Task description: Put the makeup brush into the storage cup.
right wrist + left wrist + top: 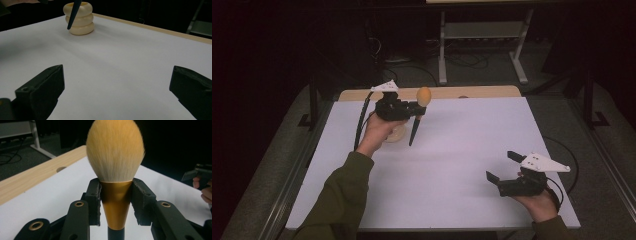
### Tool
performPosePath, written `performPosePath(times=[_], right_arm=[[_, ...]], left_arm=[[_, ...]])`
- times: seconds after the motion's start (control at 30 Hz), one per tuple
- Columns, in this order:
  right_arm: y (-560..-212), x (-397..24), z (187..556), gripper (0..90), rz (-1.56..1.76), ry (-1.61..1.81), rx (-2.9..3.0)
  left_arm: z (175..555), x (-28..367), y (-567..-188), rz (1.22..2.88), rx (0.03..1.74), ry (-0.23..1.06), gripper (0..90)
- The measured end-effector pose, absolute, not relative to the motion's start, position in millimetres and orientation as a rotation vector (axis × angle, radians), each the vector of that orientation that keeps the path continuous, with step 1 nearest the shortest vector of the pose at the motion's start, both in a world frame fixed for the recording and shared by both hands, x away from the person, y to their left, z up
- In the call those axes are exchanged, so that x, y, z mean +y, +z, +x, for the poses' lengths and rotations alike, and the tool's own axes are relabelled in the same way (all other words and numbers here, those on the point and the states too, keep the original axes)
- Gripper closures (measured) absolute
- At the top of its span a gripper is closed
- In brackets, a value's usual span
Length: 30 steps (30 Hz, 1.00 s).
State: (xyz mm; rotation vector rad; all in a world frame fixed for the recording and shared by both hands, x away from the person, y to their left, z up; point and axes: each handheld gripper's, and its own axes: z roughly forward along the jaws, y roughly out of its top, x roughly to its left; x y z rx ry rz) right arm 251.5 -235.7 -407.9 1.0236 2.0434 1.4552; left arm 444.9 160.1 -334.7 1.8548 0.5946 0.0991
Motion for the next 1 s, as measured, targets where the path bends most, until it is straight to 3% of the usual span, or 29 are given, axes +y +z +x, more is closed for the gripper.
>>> performPosePath(times=[1.0], right_arm=[[-407, -235, 251, 0.0, 1.028, 1.457, 2.043]], left_arm=[[446, 193, -299, 1.731, 0.584, 0.213, 62.6]])
